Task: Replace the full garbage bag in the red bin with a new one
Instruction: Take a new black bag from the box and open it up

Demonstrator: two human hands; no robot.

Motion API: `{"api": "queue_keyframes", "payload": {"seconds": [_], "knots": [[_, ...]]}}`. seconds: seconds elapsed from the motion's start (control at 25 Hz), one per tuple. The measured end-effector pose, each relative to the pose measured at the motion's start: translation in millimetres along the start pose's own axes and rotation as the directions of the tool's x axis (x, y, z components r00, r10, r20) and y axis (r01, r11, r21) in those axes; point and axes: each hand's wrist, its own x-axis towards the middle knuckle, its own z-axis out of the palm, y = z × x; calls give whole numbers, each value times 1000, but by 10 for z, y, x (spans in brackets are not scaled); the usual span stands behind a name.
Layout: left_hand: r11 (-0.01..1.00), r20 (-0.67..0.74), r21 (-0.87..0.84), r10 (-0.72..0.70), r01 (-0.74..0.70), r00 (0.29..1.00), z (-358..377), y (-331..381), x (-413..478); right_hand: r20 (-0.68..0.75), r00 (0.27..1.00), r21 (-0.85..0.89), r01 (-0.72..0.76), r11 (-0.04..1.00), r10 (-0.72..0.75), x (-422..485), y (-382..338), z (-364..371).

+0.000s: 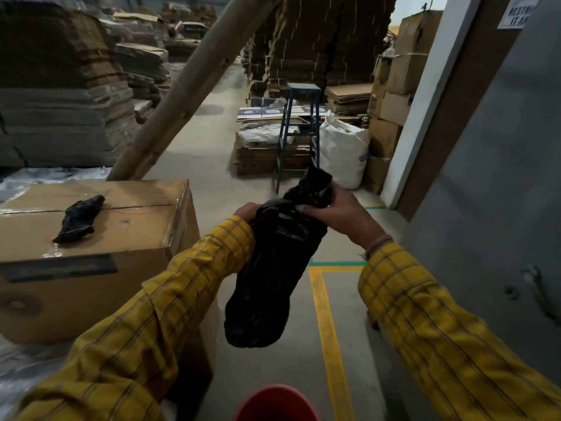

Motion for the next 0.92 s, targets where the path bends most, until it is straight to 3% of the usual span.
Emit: {"api": "queue_keyframes", "payload": {"seconds": [0.08,0.16,0.24,0.28,0.32,0.4,0.44,0.48,0.56,0.64,0.72,0.8,0.92], "knots": [[993,61,117,18,-25,998,10,16,-70,-205,976,-105,-89,991,66,161,125,49],[977,82,212,-7,-10,997,-83,-131,15,-297,921,165,-209,964,251,271,199,11],[998,80,45,-42,38,996,-222,-364,86,-297,873,372,-268,889,388,343,336,-70],[998,56,-33,-51,53,997,-290,-481,113,-301,861,386,-283,878,409,371,416,-88],[999,0,6,-41,41,999,-348,-563,116,-300,858,363,-302,882,418,362,451,-81],[971,-142,240,48,-12,989,-407,-635,70,-278,867,336,-315,888,413,327,442,8],[938,-151,334,153,-95,977,-409,-612,42,-242,887,356,-294,887,392,304,405,76],[920,-74,320,263,-227,962,-369,-494,-85,-196,906,380,-282,881,375,276,361,150],[869,208,217,403,-444,891,-219,-335,-250,-111,939,431,-248,867,324,261,289,284],[756,364,297,475,-583,801,-54,-341,-343,-76,962,467,-197,862,261,233,241,366],[743,233,324,537,-586,811,12,-441,-295,-131,976,374,-115,920,175,211,242,298],[813,106,179,544,-554,832,-83,-571,-200,-196,979,92,-37,995,55,201,353,78],[846,56,107,519,-522,853,-338,-681,-79,-90,990,-344,69,936,-106,147,590,-280]]}}
